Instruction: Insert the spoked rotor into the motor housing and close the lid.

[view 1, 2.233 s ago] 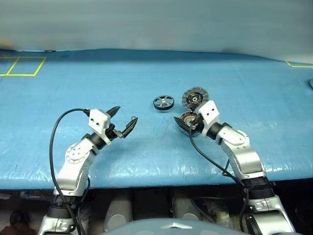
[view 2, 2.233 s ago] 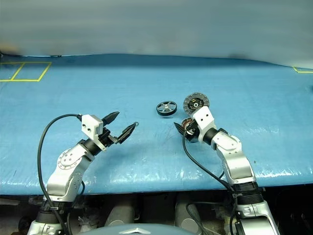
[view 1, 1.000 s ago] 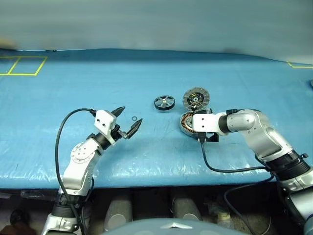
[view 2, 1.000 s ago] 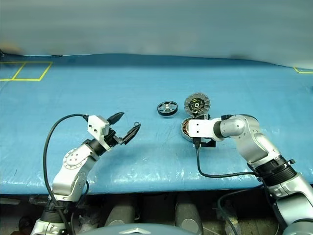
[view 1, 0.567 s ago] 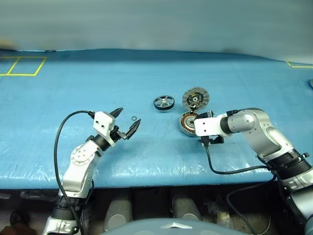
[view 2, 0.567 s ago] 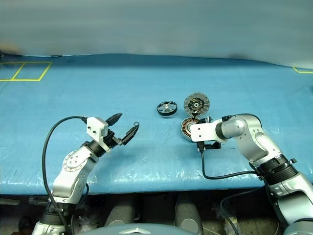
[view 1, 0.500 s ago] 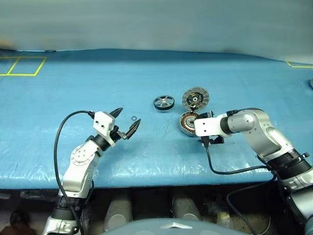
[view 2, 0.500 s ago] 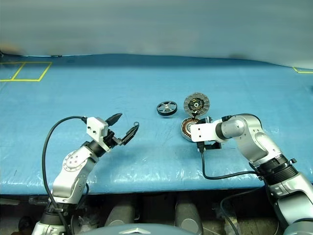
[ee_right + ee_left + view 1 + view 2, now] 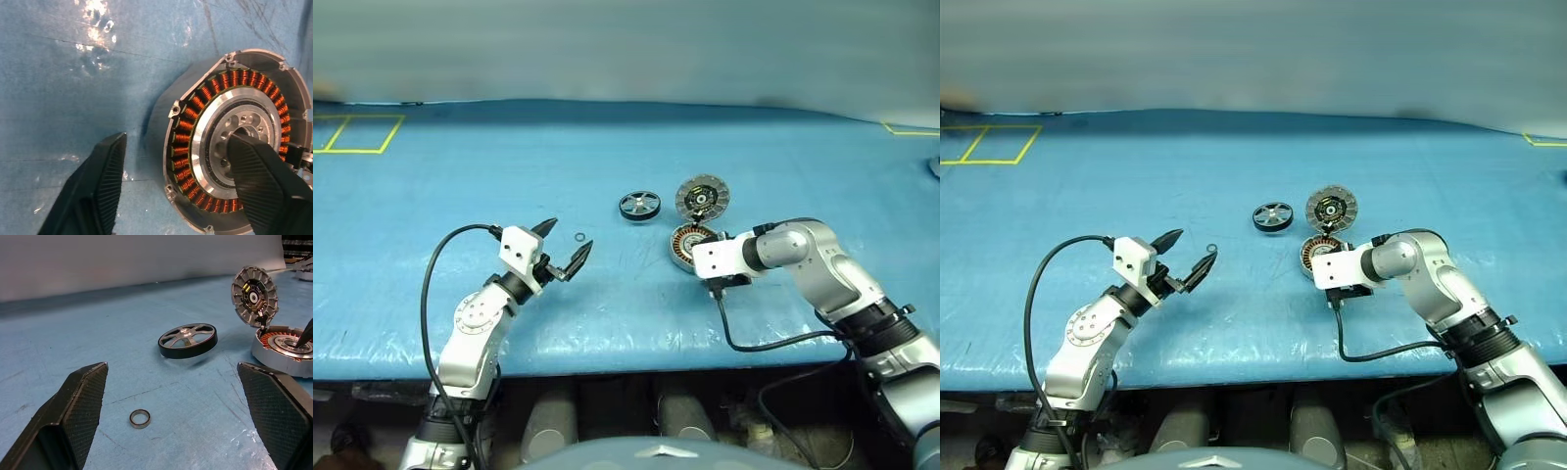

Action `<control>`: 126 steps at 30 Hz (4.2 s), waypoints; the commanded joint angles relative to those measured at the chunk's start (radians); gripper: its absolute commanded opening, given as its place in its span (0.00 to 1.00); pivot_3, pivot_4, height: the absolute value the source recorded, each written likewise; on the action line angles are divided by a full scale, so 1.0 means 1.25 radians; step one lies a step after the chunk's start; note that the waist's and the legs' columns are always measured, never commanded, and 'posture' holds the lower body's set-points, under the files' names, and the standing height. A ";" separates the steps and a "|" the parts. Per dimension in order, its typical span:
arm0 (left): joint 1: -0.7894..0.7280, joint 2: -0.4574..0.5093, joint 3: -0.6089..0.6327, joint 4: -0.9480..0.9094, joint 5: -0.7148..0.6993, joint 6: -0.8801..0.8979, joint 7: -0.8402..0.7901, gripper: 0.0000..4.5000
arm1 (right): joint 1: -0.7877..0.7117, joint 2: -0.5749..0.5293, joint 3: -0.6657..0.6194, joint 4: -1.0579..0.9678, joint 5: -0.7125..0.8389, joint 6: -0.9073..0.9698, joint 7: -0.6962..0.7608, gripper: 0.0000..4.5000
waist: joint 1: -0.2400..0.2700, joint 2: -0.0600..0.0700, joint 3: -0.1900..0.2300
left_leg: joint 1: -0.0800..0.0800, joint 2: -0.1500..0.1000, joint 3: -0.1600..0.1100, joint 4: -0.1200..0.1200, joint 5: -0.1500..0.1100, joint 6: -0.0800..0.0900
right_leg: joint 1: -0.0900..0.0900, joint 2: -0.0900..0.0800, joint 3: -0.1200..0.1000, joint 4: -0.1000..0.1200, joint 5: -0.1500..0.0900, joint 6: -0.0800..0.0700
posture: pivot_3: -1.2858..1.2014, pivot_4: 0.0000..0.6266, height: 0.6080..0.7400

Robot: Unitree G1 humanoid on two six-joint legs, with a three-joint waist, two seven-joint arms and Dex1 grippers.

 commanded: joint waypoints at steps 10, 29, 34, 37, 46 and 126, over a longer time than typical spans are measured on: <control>0.011 0.010 0.032 -0.016 0.008 -0.017 0.011 1.00 | 0.011 0.027 0.008 -0.078 -0.047 -0.028 -0.020 0.48 | 0.000 -0.003 -0.002 | 0.000 0.000 0.000 0.001 0.000 0.000 | 0.000 0.000 0.000 0.000 0.000 0.000 | 0.52 0.24 1.00; 0.025 0.020 0.060 -0.020 0.015 -0.018 0.024 1.00 | 0.079 0.154 0.074 -0.254 -0.063 0.077 -0.012 0.48 | 0.009 -0.003 -0.002 | -0.001 0.000 0.000 0.000 0.000 0.000 | -0.002 0.000 0.000 0.000 0.000 -0.001 | 0.52 0.24 1.00; 0.028 0.022 0.059 -0.021 0.018 -0.018 0.025 1.00 | 0.095 0.173 0.077 -0.234 -0.073 0.128 -0.032 0.48 | 0.009 -0.004 -0.002 | -0.001 0.000 0.000 0.000 0.000 0.000 | -0.001 0.000 0.000 0.000 0.000 -0.001 | 0.52 0.24 1.00; 0.028 0.024 0.059 -0.022 0.018 -0.018 0.026 1.00 | 0.101 0.181 0.071 -0.234 -0.065 0.133 -0.044 0.65 | 0.007 -0.006 -0.004 | 0.000 0.000 0.000 0.000 0.000 0.000 | -0.001 0.000 0.000 0.000 0.000 -0.001 | 0.52 0.24 1.00; 0.028 0.020 0.057 0.010 0.016 -0.015 0.025 1.00 | 0.115 0.241 -0.028 -0.352 0.116 0.195 -0.052 0.91 | 0.007 -0.006 -0.004 | -0.001 0.001 0.000 -0.001 0.000 0.000 | -0.001 0.000 0.000 0.000 0.001 -0.001 | 0.52 0.24 1.00; -0.213 -0.084 -0.025 0.420 0.145 -0.083 0.064 0.58 | 0.199 0.235 -0.118 -0.376 0.288 0.247 -0.318 0.92 | 0.011 -0.003 -0.011 | -0.002 0.000 0.000 -0.001 0.000 0.000 | -0.002 -0.001 -0.001 -0.001 0.001 -0.001 | 0.52 0.24 1.00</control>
